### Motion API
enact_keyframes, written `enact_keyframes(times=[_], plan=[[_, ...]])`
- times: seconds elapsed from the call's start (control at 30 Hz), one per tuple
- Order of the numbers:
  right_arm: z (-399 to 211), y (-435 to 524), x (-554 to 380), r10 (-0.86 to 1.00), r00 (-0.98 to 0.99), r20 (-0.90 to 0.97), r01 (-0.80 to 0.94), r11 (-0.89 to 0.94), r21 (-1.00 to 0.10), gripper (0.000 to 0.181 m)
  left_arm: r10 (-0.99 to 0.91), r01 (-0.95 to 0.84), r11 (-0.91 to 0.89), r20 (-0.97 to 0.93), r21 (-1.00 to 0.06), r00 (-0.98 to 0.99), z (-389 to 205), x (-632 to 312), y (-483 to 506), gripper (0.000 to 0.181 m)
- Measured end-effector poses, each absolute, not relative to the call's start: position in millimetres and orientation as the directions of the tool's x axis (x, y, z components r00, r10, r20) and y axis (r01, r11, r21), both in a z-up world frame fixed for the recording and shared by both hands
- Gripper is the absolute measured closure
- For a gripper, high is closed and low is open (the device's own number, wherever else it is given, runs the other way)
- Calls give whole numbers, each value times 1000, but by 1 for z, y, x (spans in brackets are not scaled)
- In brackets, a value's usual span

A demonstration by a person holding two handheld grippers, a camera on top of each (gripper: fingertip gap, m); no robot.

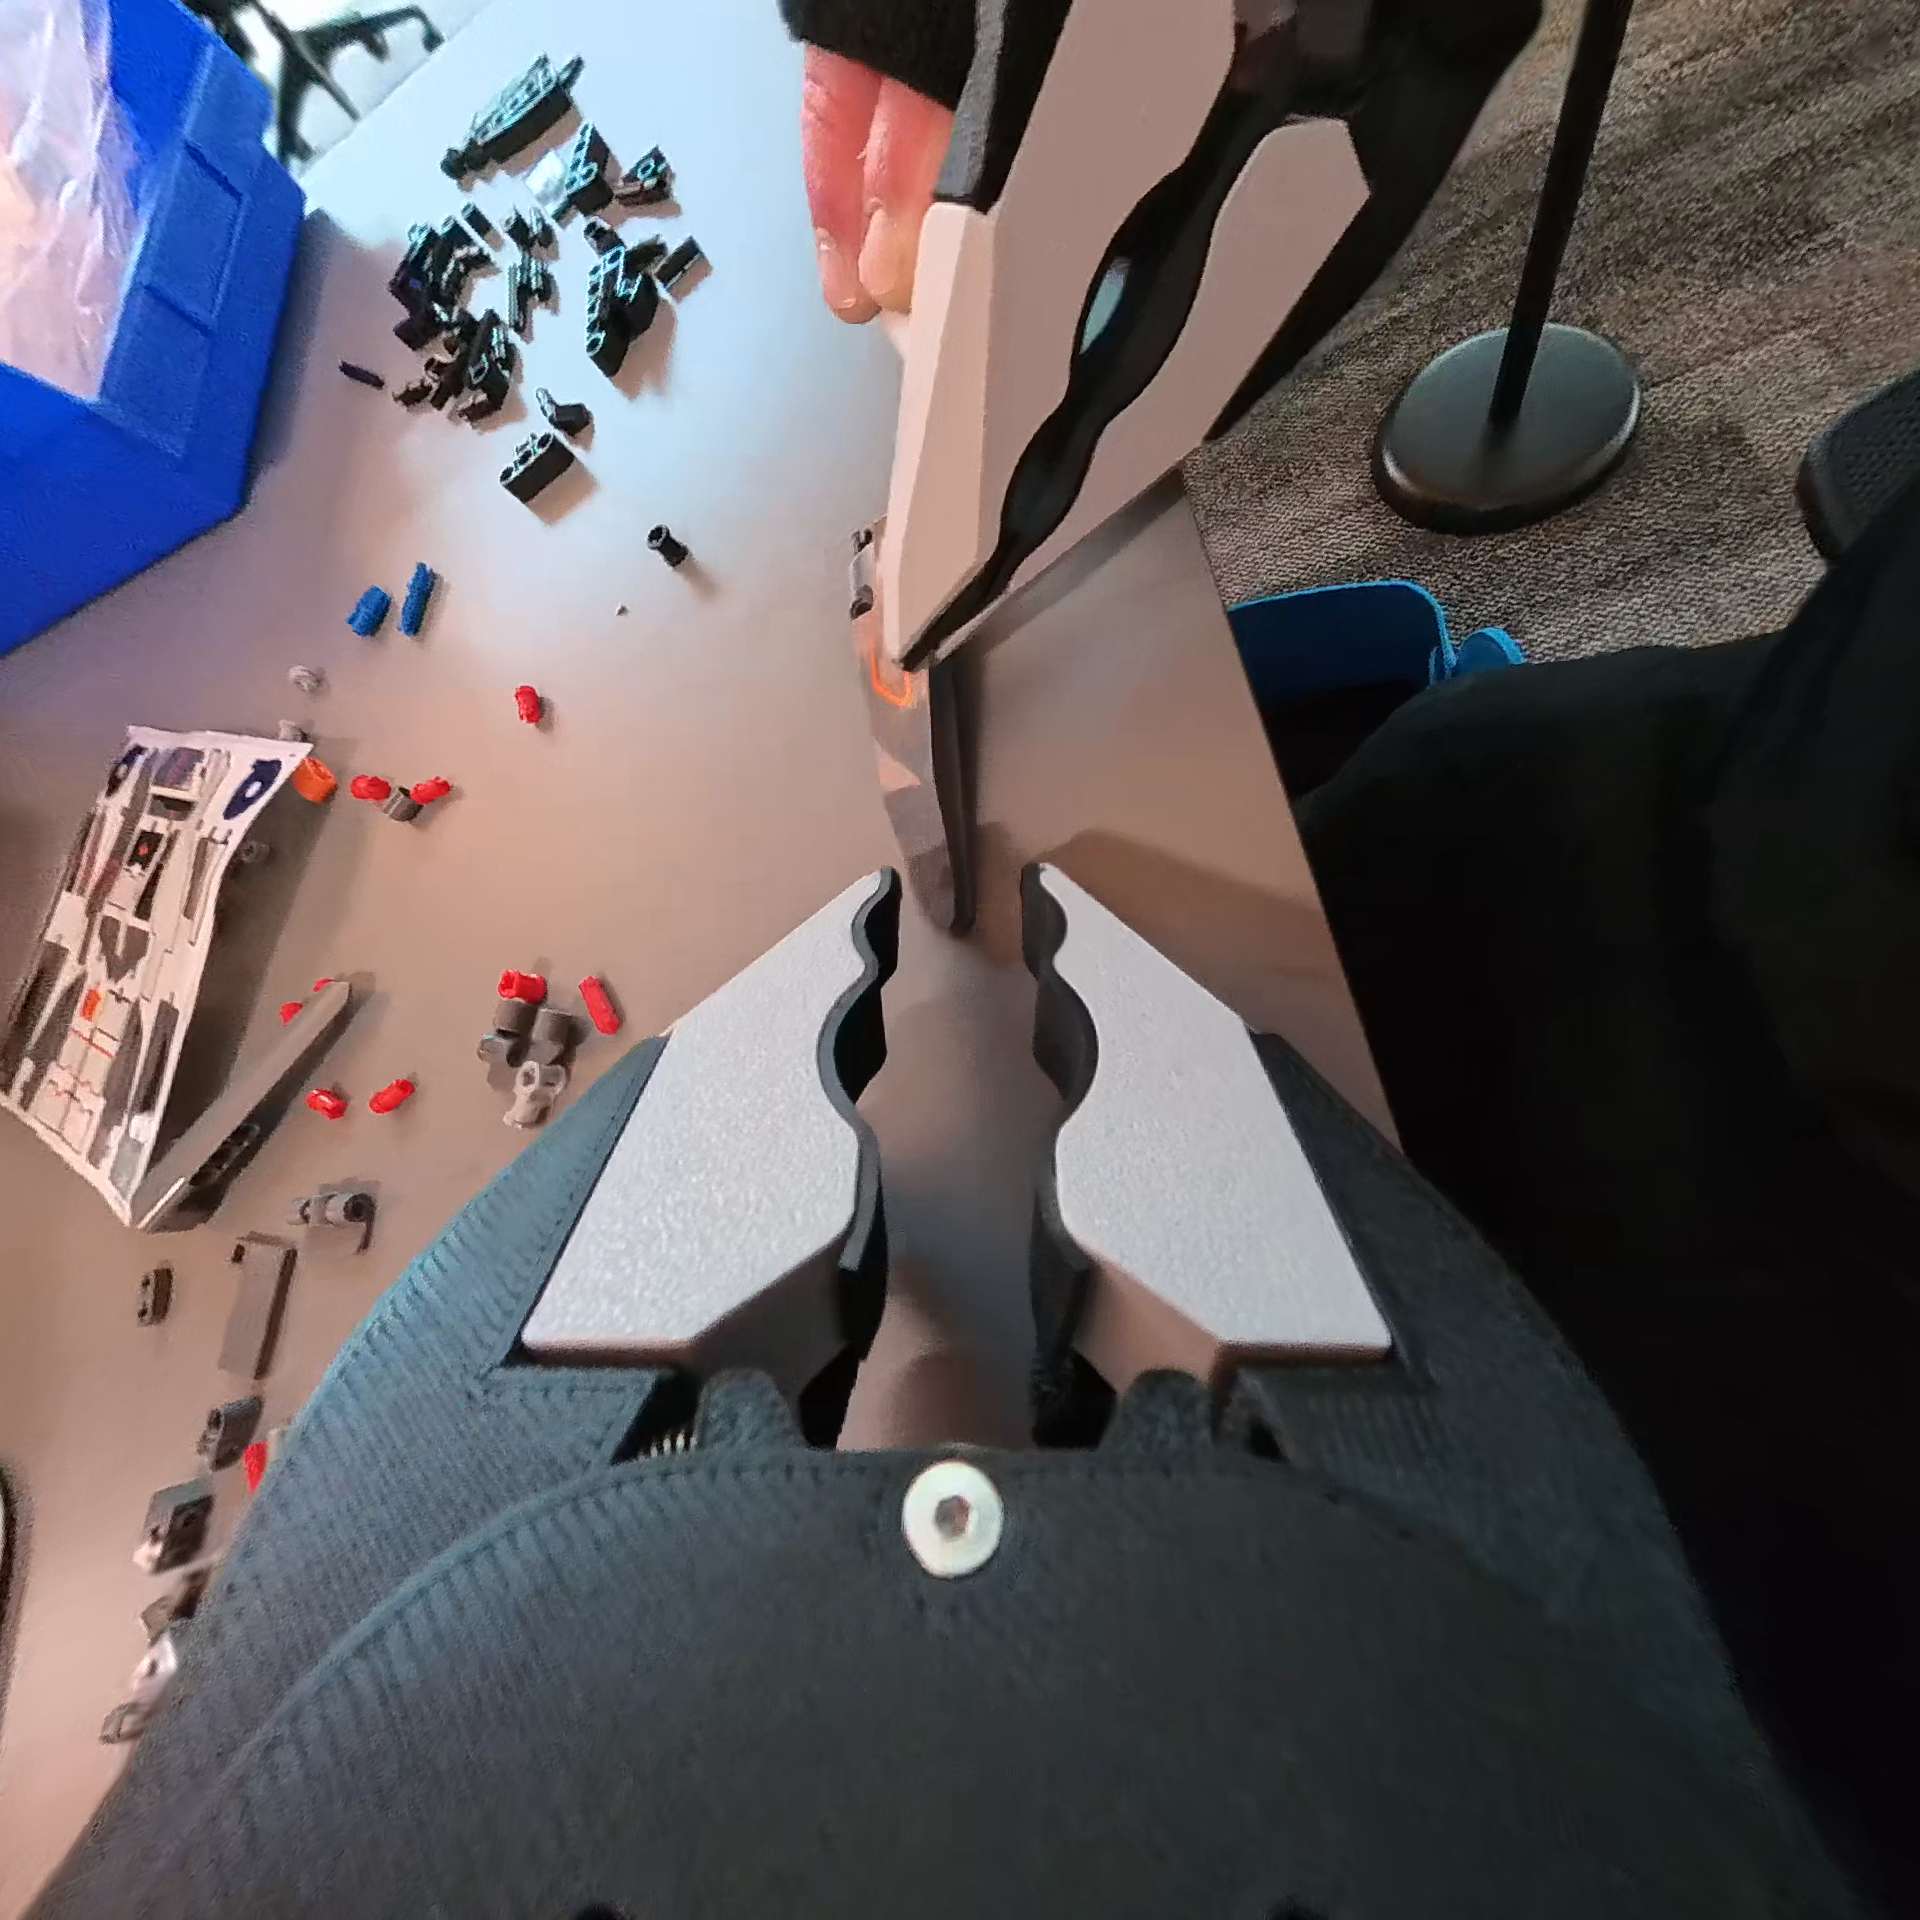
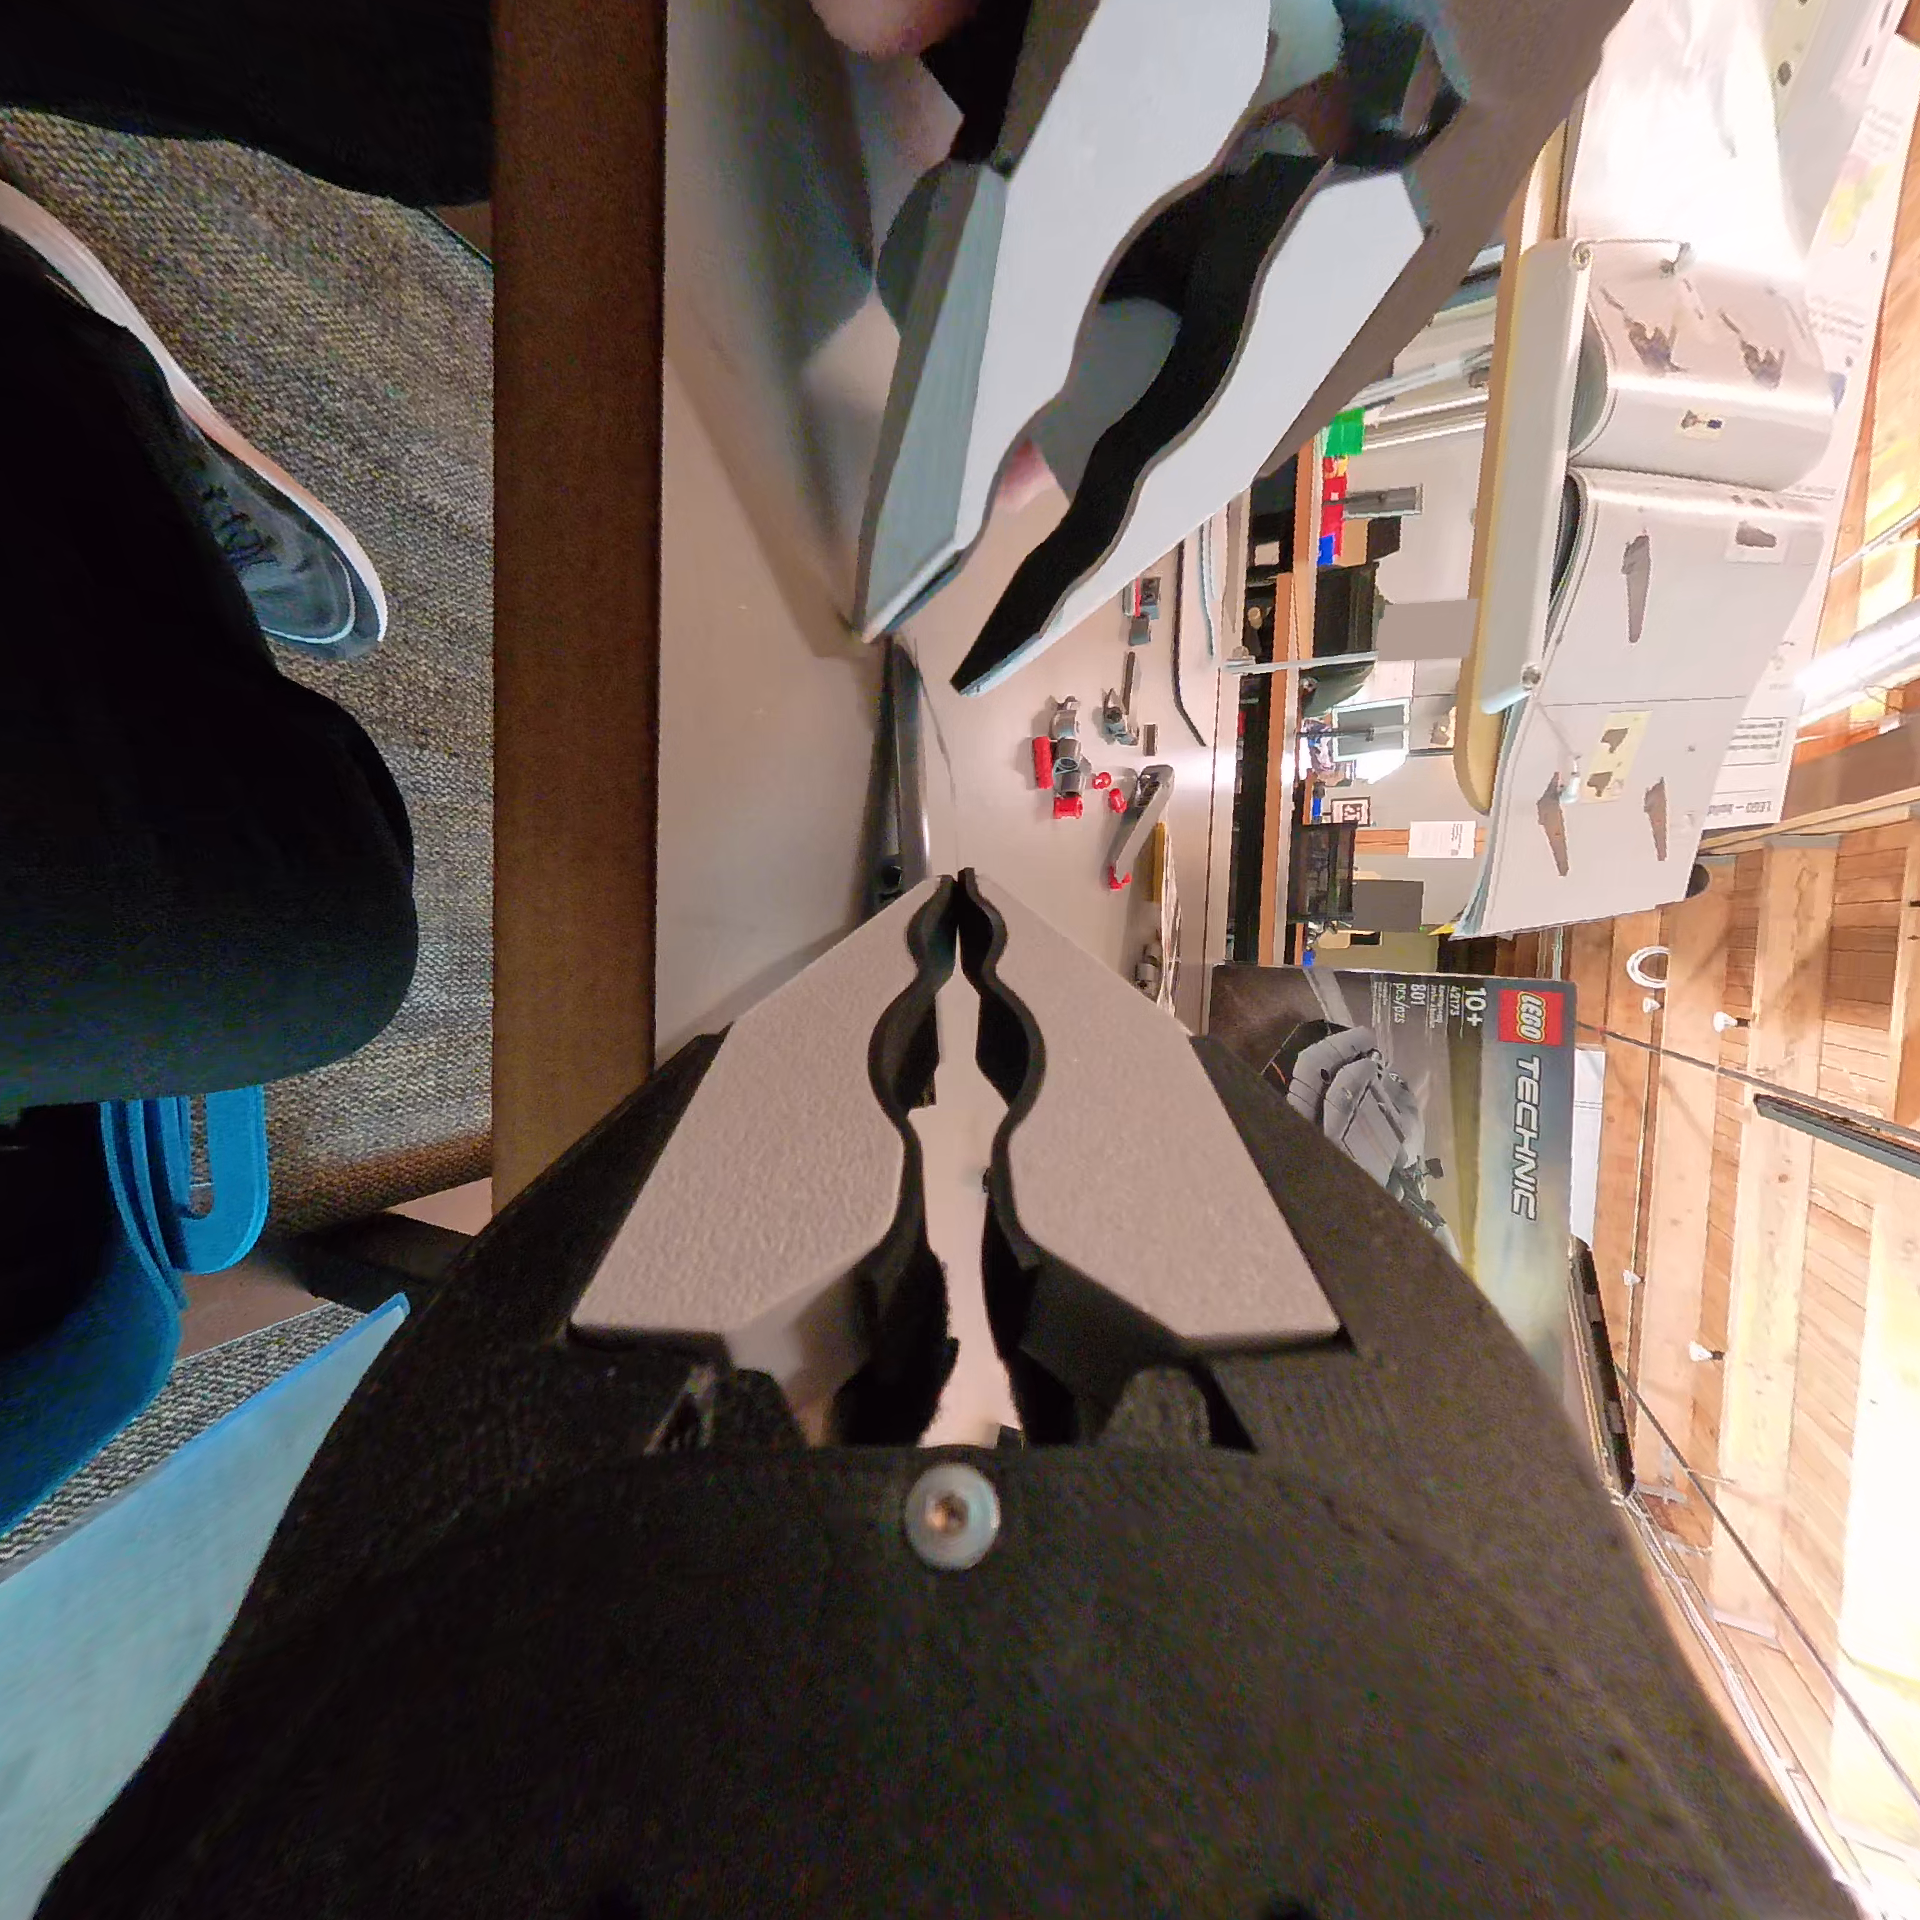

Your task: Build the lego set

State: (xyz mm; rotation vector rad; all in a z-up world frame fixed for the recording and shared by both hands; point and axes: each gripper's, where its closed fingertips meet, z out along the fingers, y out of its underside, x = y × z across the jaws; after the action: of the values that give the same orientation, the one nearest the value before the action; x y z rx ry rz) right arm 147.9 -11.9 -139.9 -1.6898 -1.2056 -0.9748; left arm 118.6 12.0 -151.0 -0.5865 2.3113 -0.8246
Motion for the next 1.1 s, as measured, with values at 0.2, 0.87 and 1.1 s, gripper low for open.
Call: enact_keyframes(times=[0.2,0.87,1.1], plan=[[-141,-12,147,329,240,913,963,-200,-181,181,-535,-137,742,-456,-656,-712,-150,115,9,162],[-141,-10,146,326,243,914,962,-202,-183,181,-532,-159,746,-436,-646,-726,-154,115,9,173],[-140,-10,146,324,241,915,962,-200,-183,181,-546,-180,734,-411,-655,-730,-155,116,9,174]])
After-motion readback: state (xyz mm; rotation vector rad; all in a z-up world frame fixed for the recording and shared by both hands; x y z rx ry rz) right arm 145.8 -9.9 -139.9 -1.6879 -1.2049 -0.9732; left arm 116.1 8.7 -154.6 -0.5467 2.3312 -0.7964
